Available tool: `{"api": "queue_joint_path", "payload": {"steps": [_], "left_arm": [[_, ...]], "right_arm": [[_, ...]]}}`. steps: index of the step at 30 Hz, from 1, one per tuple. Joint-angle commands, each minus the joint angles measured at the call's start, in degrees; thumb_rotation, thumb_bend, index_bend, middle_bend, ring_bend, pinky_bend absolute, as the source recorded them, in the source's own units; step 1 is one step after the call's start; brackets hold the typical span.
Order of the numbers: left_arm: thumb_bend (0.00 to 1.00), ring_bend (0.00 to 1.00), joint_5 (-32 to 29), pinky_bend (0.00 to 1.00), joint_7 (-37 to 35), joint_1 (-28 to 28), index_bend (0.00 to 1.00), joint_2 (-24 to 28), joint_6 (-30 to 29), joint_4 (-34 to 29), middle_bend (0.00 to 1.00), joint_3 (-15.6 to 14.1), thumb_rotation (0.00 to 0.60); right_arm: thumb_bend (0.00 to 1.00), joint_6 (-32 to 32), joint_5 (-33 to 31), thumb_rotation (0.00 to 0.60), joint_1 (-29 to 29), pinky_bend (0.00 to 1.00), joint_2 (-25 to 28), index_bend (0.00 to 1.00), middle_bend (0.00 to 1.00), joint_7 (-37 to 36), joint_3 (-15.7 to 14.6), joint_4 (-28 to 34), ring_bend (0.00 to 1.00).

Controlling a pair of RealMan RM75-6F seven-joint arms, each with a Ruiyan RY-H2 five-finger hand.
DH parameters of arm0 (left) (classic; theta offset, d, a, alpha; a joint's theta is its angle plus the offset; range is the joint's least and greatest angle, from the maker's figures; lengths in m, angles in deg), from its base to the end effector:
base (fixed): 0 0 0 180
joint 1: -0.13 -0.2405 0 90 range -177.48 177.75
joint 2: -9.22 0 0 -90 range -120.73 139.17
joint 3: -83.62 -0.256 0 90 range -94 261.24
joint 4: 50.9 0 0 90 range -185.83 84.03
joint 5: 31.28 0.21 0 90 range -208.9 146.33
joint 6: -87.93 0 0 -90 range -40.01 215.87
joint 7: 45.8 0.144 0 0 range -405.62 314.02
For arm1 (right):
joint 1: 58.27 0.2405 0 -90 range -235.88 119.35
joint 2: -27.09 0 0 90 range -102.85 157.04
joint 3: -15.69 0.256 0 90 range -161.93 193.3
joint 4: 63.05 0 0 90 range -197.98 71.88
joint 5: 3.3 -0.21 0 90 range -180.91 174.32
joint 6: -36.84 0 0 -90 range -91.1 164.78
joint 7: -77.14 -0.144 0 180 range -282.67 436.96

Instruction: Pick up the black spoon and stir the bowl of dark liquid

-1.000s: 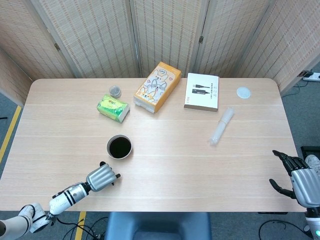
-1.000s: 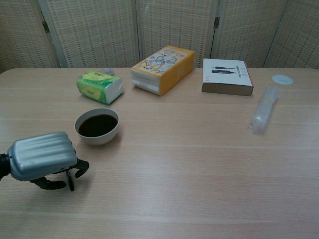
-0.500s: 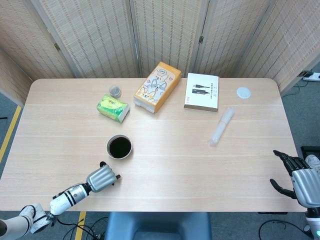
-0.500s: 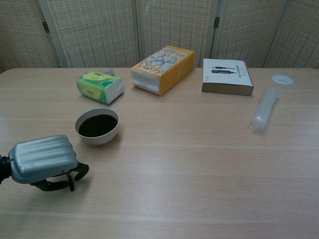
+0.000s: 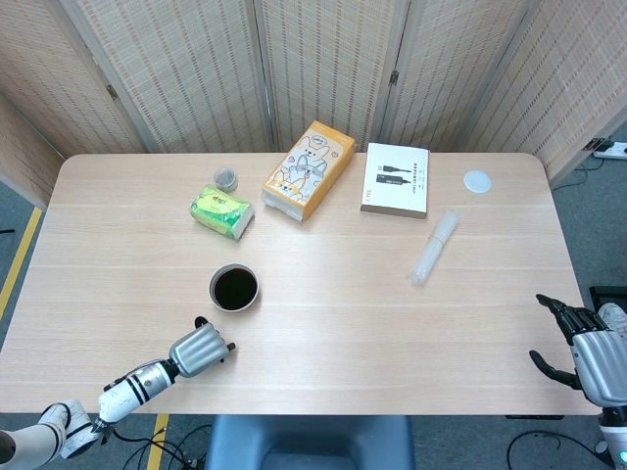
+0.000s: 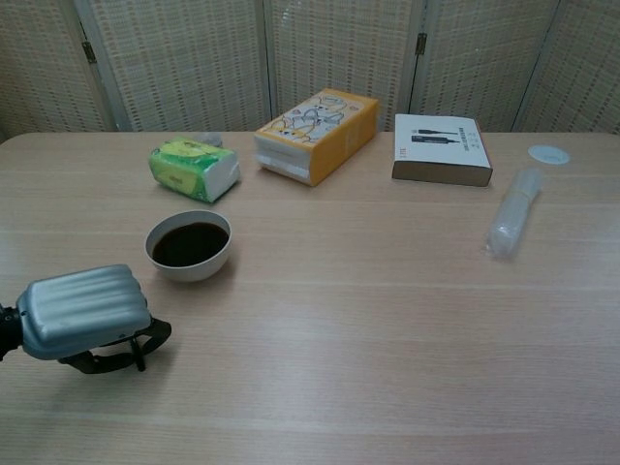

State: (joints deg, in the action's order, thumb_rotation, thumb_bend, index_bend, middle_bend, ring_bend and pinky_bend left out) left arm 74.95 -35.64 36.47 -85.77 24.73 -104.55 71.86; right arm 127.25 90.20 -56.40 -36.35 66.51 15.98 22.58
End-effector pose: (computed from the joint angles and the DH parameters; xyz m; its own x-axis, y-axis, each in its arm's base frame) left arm -0.2523 0.2742 -0.0552 0.8594 -0.0392 0.5099 0.2775 -0.8018 -0.5293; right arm -0.3236 -0.1554 0.1718 0.3466 0.0121 0.9379 -0.9336 -0.0924 0.3462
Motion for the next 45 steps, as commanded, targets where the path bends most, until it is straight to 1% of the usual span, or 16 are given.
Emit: {"api": "queue_joint_path", "payload": {"steps": [1, 6, 19, 23, 32, 45], "left_arm": [[0.4, 0.79, -0.15, 0.94, 0.01, -0.05, 0.55, -0.03, 0.0, 0.03, 0.83, -0.02, 0.6], [0.4, 0.79, -0.48, 0.94, 0.31, -0.18, 0.56, -0.07, 0.04, -0.03, 0.84, -0.05, 0.6], [0.41, 0.79, -1.63, 0.95, 0.59, -0.64, 0.61, 0.09, 0.78, -0.62, 0.83, -0.22, 0.6], [0.42, 0.79, -1.85, 0.95, 0.45, -0.69, 0.63, 0.07, 0.89, -0.57, 0.84, -0.22, 0.6], [0.48, 0.79, -2.92, 0.95, 0.39, -0.89, 0.63, 0.54, 1.45, -1.42, 0.83, 0.11, 0.6], [0.49, 0.79, -4.21, 0.96, 0.32, -1.32, 0.64, 2.05, 1.12, -3.17, 0.84, 0.81, 0.6]], "right_arm": [[0.17, 0.07, 0.07, 0.6, -0.03, 0.29, 0.02, 0.16, 0.24, 0.04, -0.02, 0.03, 0.28], [0.17, 0.13, 0.13, 0.6, -0.08, 0.29, 0.07, 0.16, 0.24, 0.16, -0.04, 0.13, 0.28], [0.17, 0.29, 0.39, 0.6, -0.08, 0.29, 0.13, 0.16, 0.24, 0.32, -0.01, 0.41, 0.28], [0.17, 0.22, 0.47, 0.6, 0.02, 0.29, 0.14, 0.16, 0.24, 0.36, 0.02, 0.48, 0.28], [0.17, 0.07, 0.51, 0.6, 0.28, 0.29, 0.05, 0.16, 0.24, 0.47, 0.19, 0.53, 0.28], [0.17, 0.25, 0.61, 0.6, 0.33, 0.29, 0.01, 0.16, 0.24, 0.42, 0.26, 0.56, 0.28]]}}
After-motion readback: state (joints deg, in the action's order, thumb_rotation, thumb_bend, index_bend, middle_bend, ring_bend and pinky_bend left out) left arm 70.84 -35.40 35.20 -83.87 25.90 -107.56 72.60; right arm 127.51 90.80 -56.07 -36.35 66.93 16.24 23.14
